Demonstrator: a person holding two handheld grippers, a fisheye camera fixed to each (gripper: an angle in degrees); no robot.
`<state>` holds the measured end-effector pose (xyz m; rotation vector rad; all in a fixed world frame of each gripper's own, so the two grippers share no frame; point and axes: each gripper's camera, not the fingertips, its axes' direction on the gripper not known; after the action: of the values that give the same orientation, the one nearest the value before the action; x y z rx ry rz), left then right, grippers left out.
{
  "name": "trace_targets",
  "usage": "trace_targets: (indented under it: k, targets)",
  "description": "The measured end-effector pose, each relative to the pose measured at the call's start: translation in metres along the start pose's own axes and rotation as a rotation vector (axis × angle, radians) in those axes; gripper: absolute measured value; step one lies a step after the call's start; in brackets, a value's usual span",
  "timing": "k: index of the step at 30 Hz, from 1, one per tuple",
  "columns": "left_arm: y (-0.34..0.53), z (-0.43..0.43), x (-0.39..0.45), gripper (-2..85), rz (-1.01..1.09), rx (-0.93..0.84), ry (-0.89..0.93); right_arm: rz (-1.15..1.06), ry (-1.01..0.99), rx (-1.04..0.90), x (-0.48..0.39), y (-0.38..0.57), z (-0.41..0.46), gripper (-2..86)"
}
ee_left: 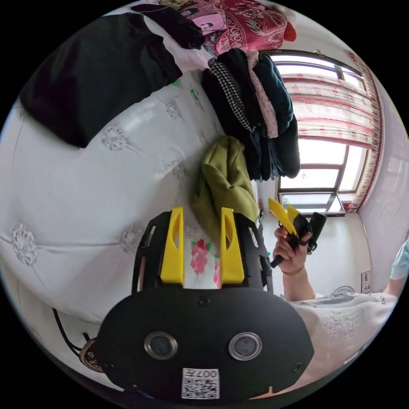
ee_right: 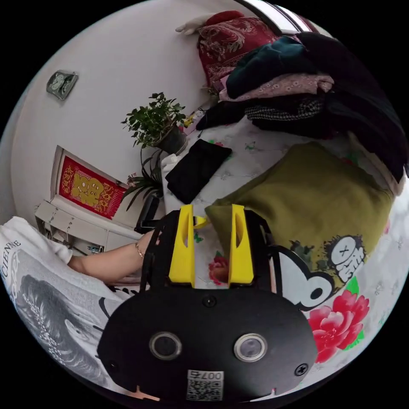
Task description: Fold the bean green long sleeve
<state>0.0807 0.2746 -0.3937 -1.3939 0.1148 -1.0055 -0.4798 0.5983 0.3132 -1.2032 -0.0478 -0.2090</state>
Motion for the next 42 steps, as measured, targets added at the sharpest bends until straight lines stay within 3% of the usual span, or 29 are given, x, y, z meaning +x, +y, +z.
trace_targets:
  k: [4, 9, 16, 19, 24, 29, 31, 34, 38, 42]
  targets:
    - [0.027, 0.003, -0.010, 15.3, 0.018, -0.041, 0.071, 0.231, 0.134, 0.130, 0.092, 0.023, -0.065, 10.1]
    - [0.034, 0.054, 0.000, 18.7, 0.065, -0.110, 0.129, 0.563, 0.133, 0.250, 0.212, 0.064, -0.122, 11.6]
    - [0.001, 0.138, 0.001, 14.8, 0.047, -0.239, 0.057, 0.759, -0.005, 0.178, 0.312, 0.079, -0.083, 11.3]
    - [0.000, 0.158, 0.000, 8.8, 0.084, -0.323, 0.052, 0.752, -0.106, 0.183, 0.324, 0.087, -0.062, 8.5]
    - [0.029, 0.199, 0.036, 6.6, 0.225, -0.432, -0.021, 0.666, -0.056, 0.261, 0.307, 0.133, -0.094, 6.0]
    - [0.088, 0.300, 0.080, 6.6, 0.300, -0.628, -0.007, 0.816, 0.001, 0.426, 0.309, 0.275, -0.172, 7.3]
    - [0.103, 0.343, 0.092, 6.8, 0.286, -0.656, -0.002, 0.914, 0.049, 0.545, 0.299, 0.355, -0.218, 8.8]
    - [0.111, 0.403, 0.111, 7.0, 0.274, -0.684, -0.003, 0.965, 0.165, 0.568, 0.263, 0.428, -0.253, 9.8]
    - [0.116, 0.458, 0.136, 6.9, 0.327, -0.707, -0.016, 1.022, 0.054, 0.578, 0.256, 0.462, -0.238, 9.5]
    - [0.109, 0.503, 0.153, 6.6, 0.305, -0.656, -0.023, 0.998, 0.037, 0.653, 0.307, 0.432, -0.243, 8.5]
